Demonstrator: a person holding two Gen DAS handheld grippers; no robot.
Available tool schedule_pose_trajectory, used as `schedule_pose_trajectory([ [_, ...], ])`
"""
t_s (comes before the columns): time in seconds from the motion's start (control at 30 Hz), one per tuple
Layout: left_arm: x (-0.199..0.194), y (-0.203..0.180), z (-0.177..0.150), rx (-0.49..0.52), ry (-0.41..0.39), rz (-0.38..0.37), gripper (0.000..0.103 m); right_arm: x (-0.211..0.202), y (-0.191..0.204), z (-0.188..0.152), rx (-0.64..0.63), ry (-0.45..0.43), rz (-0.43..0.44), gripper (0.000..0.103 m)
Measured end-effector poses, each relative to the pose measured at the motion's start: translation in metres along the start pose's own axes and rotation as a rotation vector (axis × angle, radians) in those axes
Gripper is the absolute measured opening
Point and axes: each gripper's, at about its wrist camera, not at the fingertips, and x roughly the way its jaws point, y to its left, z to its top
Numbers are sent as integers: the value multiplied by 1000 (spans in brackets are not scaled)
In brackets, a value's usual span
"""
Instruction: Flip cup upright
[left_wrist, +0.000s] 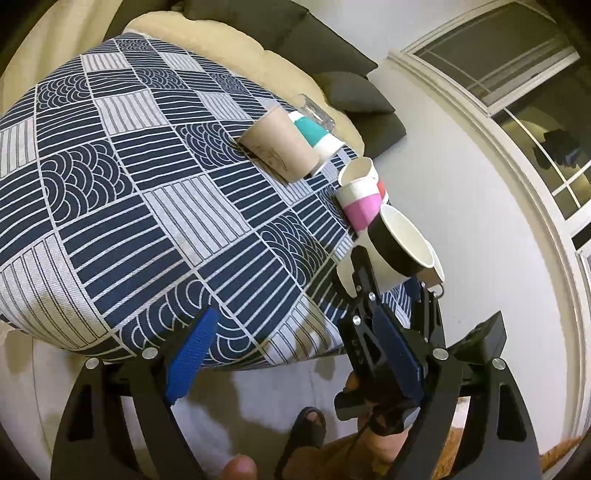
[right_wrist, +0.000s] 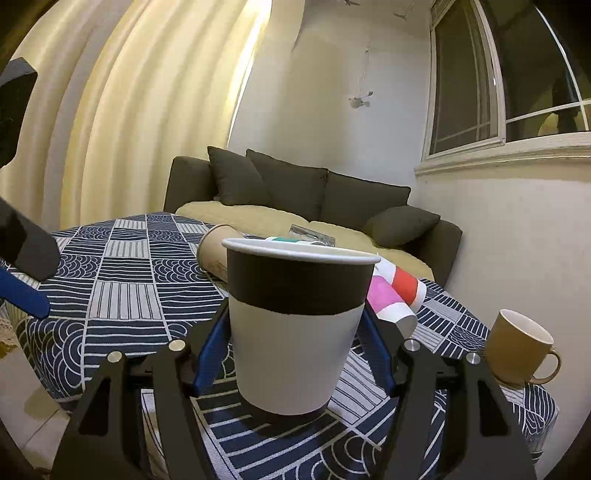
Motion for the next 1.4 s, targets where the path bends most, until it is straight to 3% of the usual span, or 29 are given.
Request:
schedule_pose_trajectory([
  [0.3, 4, -2, -2, 10, 8, 10, 84, -3, 3, -8, 29, 9, -5, 66],
  [0.47, 4, -2, -2, 11, 5, 11, 84, -3, -1, -7, 48, 18, -13, 73],
  [0.63, 4, -3, -3, 15, 4, 18, 84, -3, -1, -8, 49, 30, -13, 74],
  [0.8, 3, -3, -3, 24, -7, 30, 84, -11, -5, -3, 73, 32, 7, 91],
  [0.93, 0, -6, -4, 47, -20, 47, 84, -26, -13, 4, 79, 36, 12, 97],
  [1.1, -2, -15, -11, 98, -28, 98, 84, -53, -25, 17, 89, 31, 18, 98],
  [1.2, -7, -21, -16, 128, -50, 119, 93, -71, -29, 26, 78, 29, 22, 98],
  [1.4, -30, -33, -25, 137, -122, 49, 96, -106, -43, 39, 71, 47, 19, 98],
])
